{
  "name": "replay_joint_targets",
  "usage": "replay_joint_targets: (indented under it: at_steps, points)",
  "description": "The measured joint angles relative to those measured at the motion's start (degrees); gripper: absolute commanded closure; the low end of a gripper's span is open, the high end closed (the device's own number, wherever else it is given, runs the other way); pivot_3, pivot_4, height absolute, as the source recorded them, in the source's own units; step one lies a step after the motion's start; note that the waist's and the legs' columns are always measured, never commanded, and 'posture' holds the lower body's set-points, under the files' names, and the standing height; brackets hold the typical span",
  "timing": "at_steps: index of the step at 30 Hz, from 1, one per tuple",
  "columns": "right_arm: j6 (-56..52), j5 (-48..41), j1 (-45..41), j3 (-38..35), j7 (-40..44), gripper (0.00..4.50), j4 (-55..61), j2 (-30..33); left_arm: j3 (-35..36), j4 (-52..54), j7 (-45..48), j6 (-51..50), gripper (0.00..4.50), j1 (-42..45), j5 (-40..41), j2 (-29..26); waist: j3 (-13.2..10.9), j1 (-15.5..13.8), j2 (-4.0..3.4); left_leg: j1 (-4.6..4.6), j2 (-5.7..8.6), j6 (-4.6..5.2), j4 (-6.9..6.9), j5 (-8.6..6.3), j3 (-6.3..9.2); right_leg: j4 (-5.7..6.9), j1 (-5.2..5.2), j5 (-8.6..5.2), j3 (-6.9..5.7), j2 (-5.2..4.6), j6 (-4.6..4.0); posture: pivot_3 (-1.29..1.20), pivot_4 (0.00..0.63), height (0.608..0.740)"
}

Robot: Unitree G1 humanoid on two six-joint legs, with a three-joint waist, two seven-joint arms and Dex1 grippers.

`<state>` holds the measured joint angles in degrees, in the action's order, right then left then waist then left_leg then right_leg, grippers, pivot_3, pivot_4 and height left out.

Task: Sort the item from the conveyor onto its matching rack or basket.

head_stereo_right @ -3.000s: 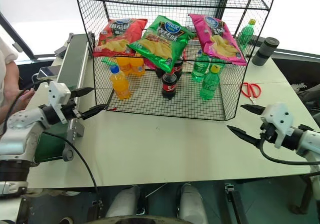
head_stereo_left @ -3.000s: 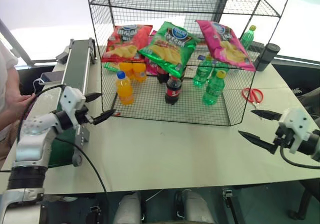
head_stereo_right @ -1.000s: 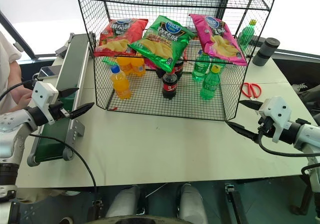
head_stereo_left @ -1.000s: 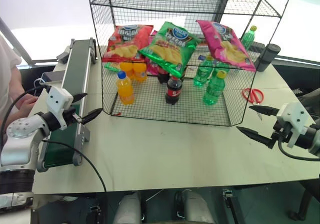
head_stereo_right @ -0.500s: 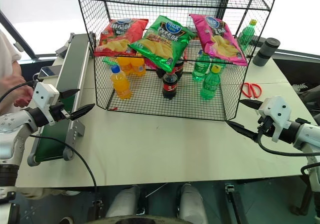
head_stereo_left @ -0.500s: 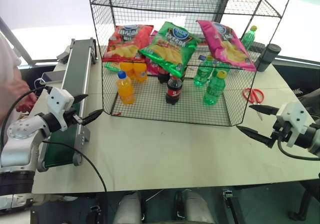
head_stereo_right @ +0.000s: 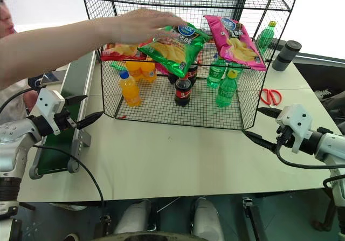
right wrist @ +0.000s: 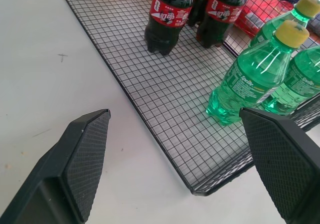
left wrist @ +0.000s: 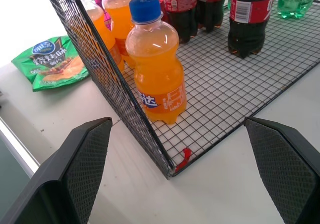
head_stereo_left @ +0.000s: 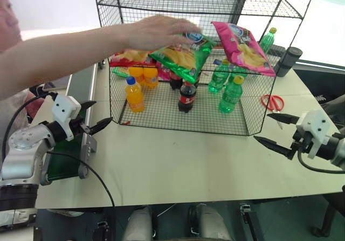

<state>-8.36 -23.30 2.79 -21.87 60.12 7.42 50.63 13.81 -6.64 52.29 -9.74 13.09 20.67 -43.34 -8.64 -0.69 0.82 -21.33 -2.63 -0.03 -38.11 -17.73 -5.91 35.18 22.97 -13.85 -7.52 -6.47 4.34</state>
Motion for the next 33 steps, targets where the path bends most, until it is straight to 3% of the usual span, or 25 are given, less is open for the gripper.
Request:
replay_joint_targets:
  at_steps: [33]
  points:
    - [0.87, 0.07, -1.57, 1.47, -0.26, 0.19, -0.89, -0.05, -0.12, -0.04, 0.54, 0.13, 0.0, -1.04, -0.17, 0.81, 0.0, 0.0, 0.0, 0.0, 0.0, 0.0, 0.0, 0.0, 0.0, 0.0, 0.0, 0.0, 0.0, 0.0, 0.0, 0.0, 0.15, 0.74]
